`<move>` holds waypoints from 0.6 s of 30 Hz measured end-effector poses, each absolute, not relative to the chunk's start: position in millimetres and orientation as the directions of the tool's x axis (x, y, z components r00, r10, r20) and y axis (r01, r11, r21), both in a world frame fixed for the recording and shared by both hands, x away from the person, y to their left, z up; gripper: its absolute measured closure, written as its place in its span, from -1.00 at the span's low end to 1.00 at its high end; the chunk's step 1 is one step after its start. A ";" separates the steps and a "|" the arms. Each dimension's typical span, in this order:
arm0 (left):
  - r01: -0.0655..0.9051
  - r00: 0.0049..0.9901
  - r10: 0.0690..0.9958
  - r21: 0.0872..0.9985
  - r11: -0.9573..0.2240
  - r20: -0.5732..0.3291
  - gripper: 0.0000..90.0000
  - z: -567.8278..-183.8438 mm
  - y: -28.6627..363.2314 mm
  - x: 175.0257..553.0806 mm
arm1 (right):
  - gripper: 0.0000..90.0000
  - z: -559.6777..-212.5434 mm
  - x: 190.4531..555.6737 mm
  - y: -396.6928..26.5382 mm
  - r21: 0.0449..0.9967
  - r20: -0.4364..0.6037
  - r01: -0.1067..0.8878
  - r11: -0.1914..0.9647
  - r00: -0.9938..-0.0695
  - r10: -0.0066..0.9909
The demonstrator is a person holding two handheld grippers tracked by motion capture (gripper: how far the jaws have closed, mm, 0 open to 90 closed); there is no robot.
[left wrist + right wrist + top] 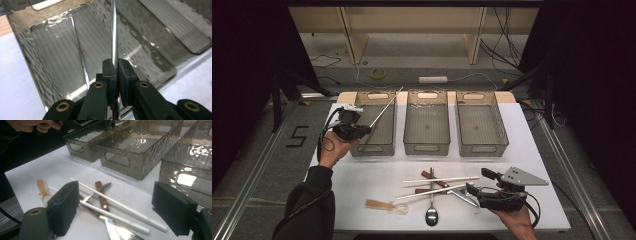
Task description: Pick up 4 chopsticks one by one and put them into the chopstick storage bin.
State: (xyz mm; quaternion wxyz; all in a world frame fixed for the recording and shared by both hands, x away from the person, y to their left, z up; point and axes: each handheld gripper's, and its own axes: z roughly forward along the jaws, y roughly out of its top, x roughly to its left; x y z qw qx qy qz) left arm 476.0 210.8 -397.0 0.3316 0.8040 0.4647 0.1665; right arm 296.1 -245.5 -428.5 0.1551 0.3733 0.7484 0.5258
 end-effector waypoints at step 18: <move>0.706 0.410 0.910 0.652 -0.276 -0.057 0.87 -415.6 228.2 487.0 | -0.48 -428.6 295.8 -245.2 0.901 0.161 0.398 0.171 -0.674 0.721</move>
